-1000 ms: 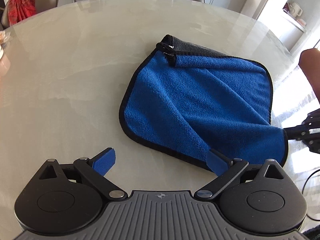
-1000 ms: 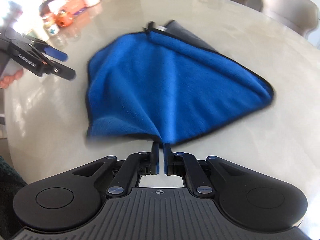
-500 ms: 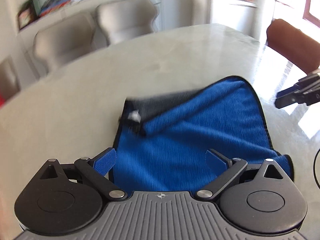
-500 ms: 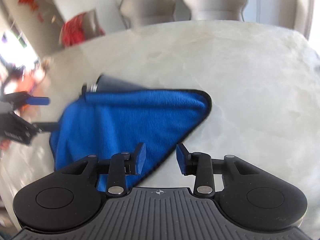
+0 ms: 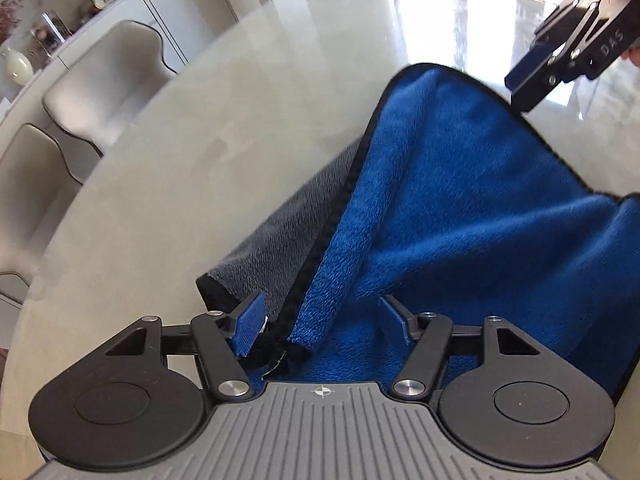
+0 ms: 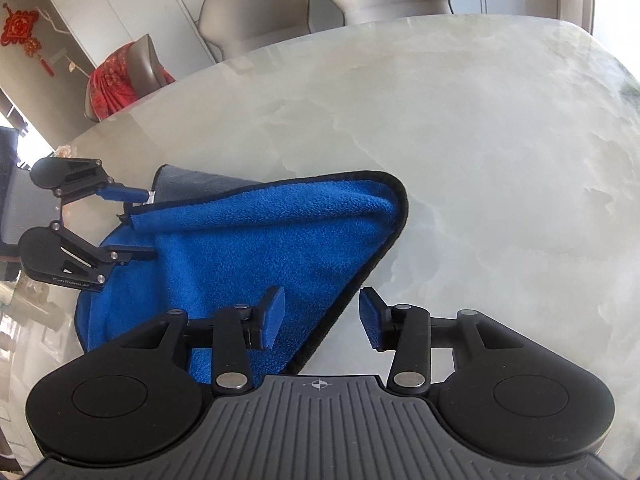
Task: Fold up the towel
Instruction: 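Lift and stretch the towel between both grippers, then lay it flat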
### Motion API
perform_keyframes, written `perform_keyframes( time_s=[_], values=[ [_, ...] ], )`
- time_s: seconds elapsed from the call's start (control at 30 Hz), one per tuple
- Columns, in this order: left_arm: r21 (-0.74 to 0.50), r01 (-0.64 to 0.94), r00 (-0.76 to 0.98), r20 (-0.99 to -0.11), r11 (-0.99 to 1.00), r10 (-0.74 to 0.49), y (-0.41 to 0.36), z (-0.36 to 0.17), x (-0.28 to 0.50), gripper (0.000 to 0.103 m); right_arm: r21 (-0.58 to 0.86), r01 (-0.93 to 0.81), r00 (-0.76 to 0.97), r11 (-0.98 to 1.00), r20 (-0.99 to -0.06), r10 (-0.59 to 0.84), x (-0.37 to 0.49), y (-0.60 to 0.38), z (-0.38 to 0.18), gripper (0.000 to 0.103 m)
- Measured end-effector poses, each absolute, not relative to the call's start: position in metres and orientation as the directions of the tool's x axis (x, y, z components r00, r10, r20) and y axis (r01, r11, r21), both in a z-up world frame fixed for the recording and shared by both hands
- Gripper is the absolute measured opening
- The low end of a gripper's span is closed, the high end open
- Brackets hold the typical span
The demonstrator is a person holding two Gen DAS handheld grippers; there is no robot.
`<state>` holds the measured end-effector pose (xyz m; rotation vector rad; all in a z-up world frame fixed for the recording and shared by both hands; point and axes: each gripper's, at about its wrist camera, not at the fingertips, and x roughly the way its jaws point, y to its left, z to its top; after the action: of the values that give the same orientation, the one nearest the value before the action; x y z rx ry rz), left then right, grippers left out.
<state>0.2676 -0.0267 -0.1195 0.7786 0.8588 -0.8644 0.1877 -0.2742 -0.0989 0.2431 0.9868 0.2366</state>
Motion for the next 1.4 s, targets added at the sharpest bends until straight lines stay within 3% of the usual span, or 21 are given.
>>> perform_keyframes(
  time_s=[0.03, 0.1, 0.17, 0.3, 0.53, 0.57, 0.6, 0.63, 0.67, 1.0, 1.4],
  values=[
    [0.208, 0.881, 0.361, -0.877, 0.426, -0.317, -0.027, -0.12, 0.27, 0.062, 0.313, -0.082, 0.534, 0.946, -0.788, 0.307, 0.19, -0.274, -0.1, 0.045],
    [0.166, 0.898, 0.31, -0.896, 0.407, -0.319, -0.027, -0.117, 0.278, 0.04, 0.324, -0.067, 0.553, 0.944, -0.776, 0.305, 0.196, -0.278, -0.105, 0.053],
    [0.15, 0.904, 0.289, -0.905, 0.401, -0.313, -0.029, -0.117, 0.286, 0.027, 0.32, -0.042, 0.574, 0.947, -0.768, 0.284, 0.204, -0.282, -0.11, 0.058],
    [0.171, 0.903, 0.3, -0.908, 0.394, -0.293, -0.034, -0.117, 0.294, 0.018, 0.355, 0.001, 0.596, 0.935, -0.751, 0.285, 0.224, -0.29, -0.119, 0.06],
    [0.193, 0.856, 0.366, -0.882, 0.48, -0.297, -0.035, -0.115, 0.311, 0.017, 0.288, -0.054, 0.609, 0.956, -0.749, 0.26, 0.237, -0.282, -0.128, 0.058],
    [0.194, 0.848, 0.374, -0.878, 0.494, -0.298, -0.035, -0.114, 0.313, 0.017, 0.289, -0.074, 0.606, 0.954, -0.747, 0.273, 0.238, -0.28, -0.128, 0.047],
    [0.194, 0.839, 0.383, -0.874, 0.508, -0.3, -0.035, -0.114, 0.315, 0.017, 0.305, -0.1, 0.598, 0.947, -0.742, 0.303, 0.239, -0.279, -0.129, 0.022],
    [0.196, 0.831, 0.393, -0.869, 0.521, -0.3, -0.036, -0.114, 0.318, 0.017, 0.308, -0.112, 0.594, 0.945, -0.742, 0.313, 0.239, -0.279, -0.129, 0.012],
    [0.202, 0.825, 0.402, -0.866, 0.528, -0.297, -0.036, -0.114, 0.32, 0.017, 0.306, -0.139, 0.587, 0.942, -0.741, 0.327, 0.24, -0.277, -0.128, 0.01],
    [0.26, 0.741, 0.515, -0.811, 0.619, -0.276, -0.028, -0.105, 0.336, 0.017, 0.117, -0.307, 0.62, 0.945, -0.728, 0.291, 0.283, -0.27, -0.097, 0.01],
    [0.327, 0.563, 0.647, -0.745, 0.759, -0.159, 0.02, -0.056, 0.366, 0.017, -0.081, -0.458, 0.616, 0.885, -0.747, 0.251, 0.378, -0.212, -0.1, 0.01]
  ],
)
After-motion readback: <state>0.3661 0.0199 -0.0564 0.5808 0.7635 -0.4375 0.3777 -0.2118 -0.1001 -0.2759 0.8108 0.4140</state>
